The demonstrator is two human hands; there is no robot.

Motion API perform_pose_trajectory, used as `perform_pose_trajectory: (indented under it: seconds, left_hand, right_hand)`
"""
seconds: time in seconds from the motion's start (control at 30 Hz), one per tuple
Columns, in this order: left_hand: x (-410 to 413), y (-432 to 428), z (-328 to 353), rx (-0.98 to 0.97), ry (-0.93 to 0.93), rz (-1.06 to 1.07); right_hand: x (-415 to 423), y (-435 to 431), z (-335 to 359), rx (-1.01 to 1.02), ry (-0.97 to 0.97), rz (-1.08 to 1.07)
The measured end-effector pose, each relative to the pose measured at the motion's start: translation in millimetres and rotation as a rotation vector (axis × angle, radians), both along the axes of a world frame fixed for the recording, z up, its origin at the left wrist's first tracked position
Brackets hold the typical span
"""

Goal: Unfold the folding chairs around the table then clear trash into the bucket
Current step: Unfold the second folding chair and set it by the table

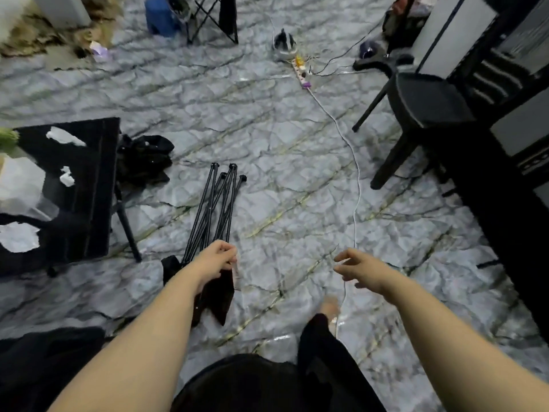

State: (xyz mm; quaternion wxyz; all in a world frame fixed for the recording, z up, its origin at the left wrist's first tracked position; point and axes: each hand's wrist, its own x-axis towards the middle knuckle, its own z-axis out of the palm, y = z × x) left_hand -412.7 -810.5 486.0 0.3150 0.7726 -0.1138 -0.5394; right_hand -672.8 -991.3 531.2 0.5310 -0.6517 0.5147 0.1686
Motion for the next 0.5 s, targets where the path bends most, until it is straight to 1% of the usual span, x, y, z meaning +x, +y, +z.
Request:
perform_pose_trajectory:
  seconds: [0.1,0.2,0.27,0.33,0.4,0.43,0.5]
  left_hand:
    - [22.5,-43.1,-10.2,0.017,-0.058,0.076]
    - [33.9,-84.7,-12.4,0.000,-0.070,0.300]
    - [35.8,-108.2,-13.6,0.008,-0.056,0.443]
    - [32.7,-121.2,-16.8,0.021,-0.017,0.520]
    - [28.9,-126.1,-26.0,0.032,0.026,0.632]
    - [25.0,-126.1,-29.2,0.021,0.046,0.732]
    - [18.9,-122.9,-35.4,-0.018,0.105,1.011]
  right_hand:
    - [59.7,-79.4,-4.2,-0.040,-0.019,0.209]
    - [123.4,-155.1,-7.0,-0.088,-0.018,0.450]
    - [166.7,-195.8,-4.9,-0.113,0.000,0.648]
    - [209.2,-221.0,-2.5,-0.147,0.045,0.840]
    - [250.9,-231.4,-2.6,-0.159,0.058,0.981]
    - [270.9,-232.2,-4.5,-0.156,0.045,1.045]
    - [311.0,-228.8,-12.5,-0.127,0.000,1.157]
